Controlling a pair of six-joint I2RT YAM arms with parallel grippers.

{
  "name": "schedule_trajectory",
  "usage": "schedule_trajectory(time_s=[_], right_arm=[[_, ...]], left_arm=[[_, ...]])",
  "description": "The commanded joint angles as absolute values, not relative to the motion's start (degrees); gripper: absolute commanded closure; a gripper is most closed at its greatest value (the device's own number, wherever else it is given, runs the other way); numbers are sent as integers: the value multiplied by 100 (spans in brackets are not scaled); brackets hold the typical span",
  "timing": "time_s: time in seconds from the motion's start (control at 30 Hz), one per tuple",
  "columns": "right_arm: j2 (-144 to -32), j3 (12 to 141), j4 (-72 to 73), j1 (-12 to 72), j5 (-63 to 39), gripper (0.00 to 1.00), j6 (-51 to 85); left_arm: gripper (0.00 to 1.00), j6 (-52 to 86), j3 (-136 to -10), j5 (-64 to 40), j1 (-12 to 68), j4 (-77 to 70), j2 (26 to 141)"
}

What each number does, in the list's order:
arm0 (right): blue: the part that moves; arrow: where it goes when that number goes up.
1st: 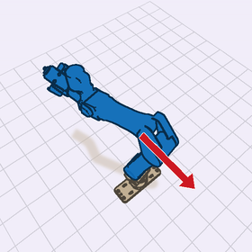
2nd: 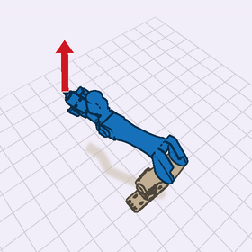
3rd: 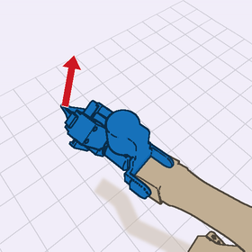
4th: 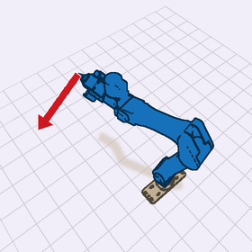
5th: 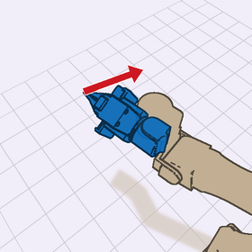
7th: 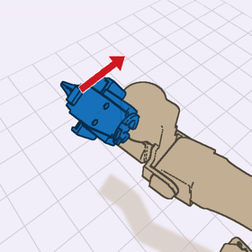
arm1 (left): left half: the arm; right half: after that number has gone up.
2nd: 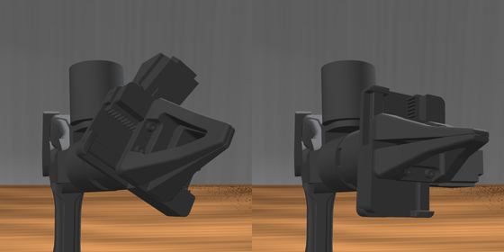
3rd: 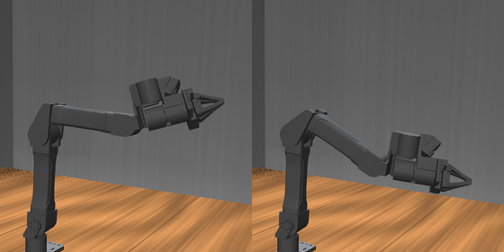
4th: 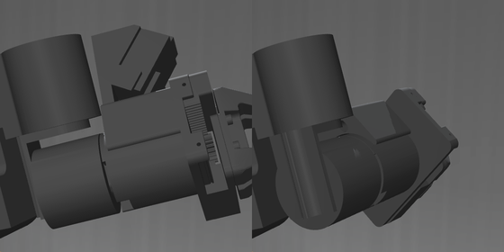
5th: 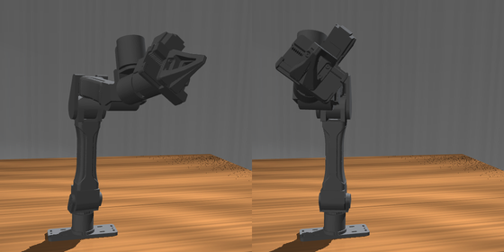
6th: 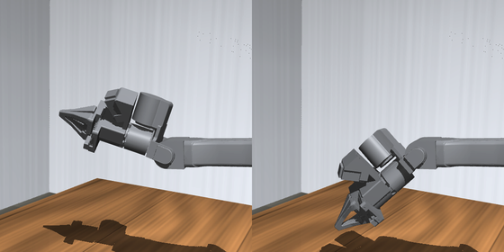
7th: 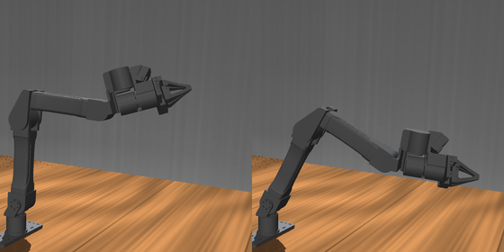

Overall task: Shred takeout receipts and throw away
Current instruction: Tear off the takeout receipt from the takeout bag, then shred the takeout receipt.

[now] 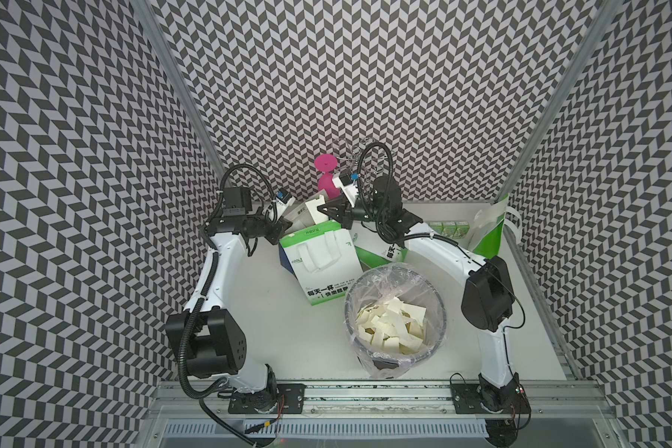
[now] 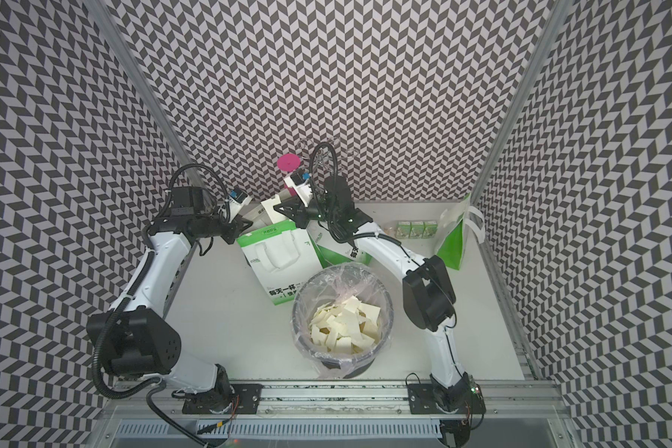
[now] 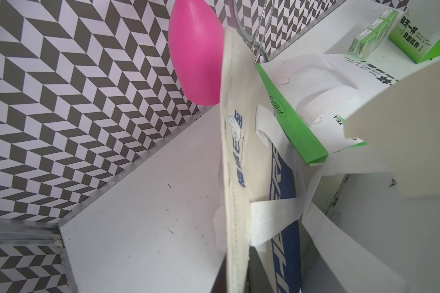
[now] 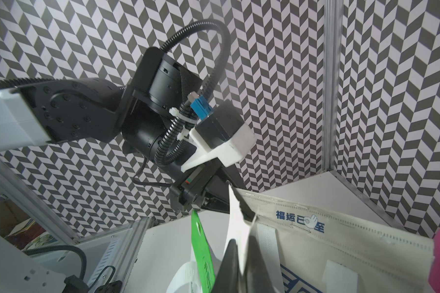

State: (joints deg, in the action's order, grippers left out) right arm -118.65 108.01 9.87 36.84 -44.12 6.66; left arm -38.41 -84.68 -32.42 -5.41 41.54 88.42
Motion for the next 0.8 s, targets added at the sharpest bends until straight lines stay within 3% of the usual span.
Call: schedule_trajectory(time_s=[0.0, 0.23, 0.53, 0.77], right_arm=[[-11589, 10811, 1559, 3656, -4280, 91, 649], [-11502, 10723, 1724, 3656, -4274, 89, 769], [-11077, 10510, 1794, 3621, -4113, 89, 657], [-10558, 10261, 1732, 3595, -4063, 89, 559]], left_arm=[[79, -3885, -8389, -3454, -554, 4137, 8624], [56, -3853, -8402, -3415, -554, 4079, 8471], [43, -3747, -8606, -3370, -563, 3976, 8121], [38, -3560, -8939, -3907, -563, 4019, 7750]])
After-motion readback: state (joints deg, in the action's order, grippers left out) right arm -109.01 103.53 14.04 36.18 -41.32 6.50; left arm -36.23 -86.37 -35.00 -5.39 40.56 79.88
